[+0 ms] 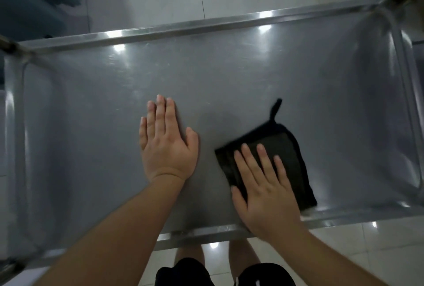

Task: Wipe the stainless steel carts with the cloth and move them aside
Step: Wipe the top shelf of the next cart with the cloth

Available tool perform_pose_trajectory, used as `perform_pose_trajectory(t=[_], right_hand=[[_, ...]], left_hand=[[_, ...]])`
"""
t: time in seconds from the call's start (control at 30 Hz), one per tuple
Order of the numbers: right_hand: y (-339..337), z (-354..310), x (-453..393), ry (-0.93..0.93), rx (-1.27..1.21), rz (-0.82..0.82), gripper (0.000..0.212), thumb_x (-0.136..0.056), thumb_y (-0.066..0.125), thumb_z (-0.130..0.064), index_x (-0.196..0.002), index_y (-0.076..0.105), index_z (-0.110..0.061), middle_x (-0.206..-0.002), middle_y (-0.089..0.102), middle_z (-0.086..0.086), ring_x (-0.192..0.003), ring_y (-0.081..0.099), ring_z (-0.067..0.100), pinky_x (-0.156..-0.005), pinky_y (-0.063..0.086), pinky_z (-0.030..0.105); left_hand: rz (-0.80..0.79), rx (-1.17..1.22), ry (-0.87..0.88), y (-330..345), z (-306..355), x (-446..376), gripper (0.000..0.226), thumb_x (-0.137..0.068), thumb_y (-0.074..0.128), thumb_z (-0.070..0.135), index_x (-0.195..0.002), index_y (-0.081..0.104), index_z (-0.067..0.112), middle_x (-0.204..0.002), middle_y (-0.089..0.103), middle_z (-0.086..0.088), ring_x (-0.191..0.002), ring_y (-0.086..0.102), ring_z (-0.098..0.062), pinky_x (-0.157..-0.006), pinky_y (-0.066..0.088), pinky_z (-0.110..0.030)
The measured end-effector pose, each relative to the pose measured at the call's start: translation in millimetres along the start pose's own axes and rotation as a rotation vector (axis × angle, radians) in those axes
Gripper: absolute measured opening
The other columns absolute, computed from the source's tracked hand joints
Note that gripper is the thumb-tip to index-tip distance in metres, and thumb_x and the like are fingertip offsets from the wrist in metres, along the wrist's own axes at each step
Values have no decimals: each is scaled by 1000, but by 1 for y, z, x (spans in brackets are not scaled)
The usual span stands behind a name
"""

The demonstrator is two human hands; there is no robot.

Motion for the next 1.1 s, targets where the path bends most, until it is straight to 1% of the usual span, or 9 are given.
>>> perform_pose_trajectory(t=[0.13, 0.3, 0.47, 0.6, 0.77, 0.8, 0.9, 0.97, 1.1], right_hand=[[-23, -17, -100, 2, -4, 109, 73, -102, 42, -50, -167, 22, -22, -174, 15, -2, -161, 8, 23, -129, 12, 53], [-48, -27, -237, 72, -45, 72, 73, -102, 27, -52, -168, 13, -24, -175, 5, -4, -162, 0, 22, -130, 0, 49], [-57, -32, -284, 106, -6, 60, 73, -103, 20, -52, -168, 1, -24, -175, -4, -2, -161, -6, 24, -130, -3, 48], [-50, -42, -252, 84, -16, 49, 73, -103, 22, -53, -168, 7, -24, -176, 1, -3, -161, -3, 23, -130, -2, 47], [-25, -73, -147, 31, 1, 45, 72, -104, 25, -54, -168, 11, -24, -175, 5, -4, -162, -1, 22, -130, 3, 49], [-20, -79, -122, 24, -6, 49, 71, -105, 28, -53, -168, 12, -23, -175, 5, -4, -162, -1, 22, -130, 5, 50], [1, -97, -44, 2, -30, 35, 72, -106, 38, -53, -168, 14, -24, -175, 6, -5, -162, -2, 21, -129, 8, 52], [16, -108, 2, -22, -10, 8, 73, -105, 38, -52, -168, 14, -24, -175, 6, -5, -162, 0, 22, -129, 11, 53], [32, -115, 37, -53, 38, -29, 74, -104, 39, -52, -168, 12, -25, -176, 5, -5, -162, 4, 24, -128, 8, 52]], left_hand=[[-5, -9, 7, 3, -1, 0, 77, -100, 33, 46, -169, 20, 14, -177, 14, -4, -164, 4, -20, -132, 0, -41], [-19, 10, -4, 4, -2, -1, 77, -100, 31, 46, -169, 20, 16, -177, 12, -2, -164, 2, -18, -132, -1, -40], [-23, 59, -4, 1, -4, -1, 77, -99, 31, 48, -169, 20, 19, -177, 13, 0, -164, 1, -16, -132, -4, -37], [-41, 130, 6, -2, -6, -2, 79, -96, 27, 50, -170, 18, 21, -178, 9, 3, -163, -3, -12, -131, -8, -33], [-95, 337, -22, -9, -11, -8, 77, -93, 28, 42, -168, 26, 22, -177, 14, 5, -162, 2, -7, -129, -8, -27], [-110, 443, -50, -13, -14, -10, 76, -92, 29, 39, -167, 31, 22, -176, 19, 5, -161, 7, -7, -130, -5, -27], [-88, 819, -168, -35, -36, -12, 70, -93, 34, 32, -160, 44, 17, -168, 38, -1, -154, 30, -10, -129, 16, -27], [-30, 724, -137, -52, -62, -12, 65, -95, 37, 30, -157, 49, 16, -164, 44, -3, -152, 37, -16, -128, 23, -33], [-16, 191, -42, -63, -124, 2, 61, -100, 39, 34, -159, 45, 22, -169, 37, 0, -156, 30, -23, -127, 18, -42]])
Point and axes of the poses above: each hand's wrist, its own x-axis away from the middle knuckle, its own y-axis out of the palm, z = x × y, the point moved 9 cm from there along -x, towards the middle knuckle
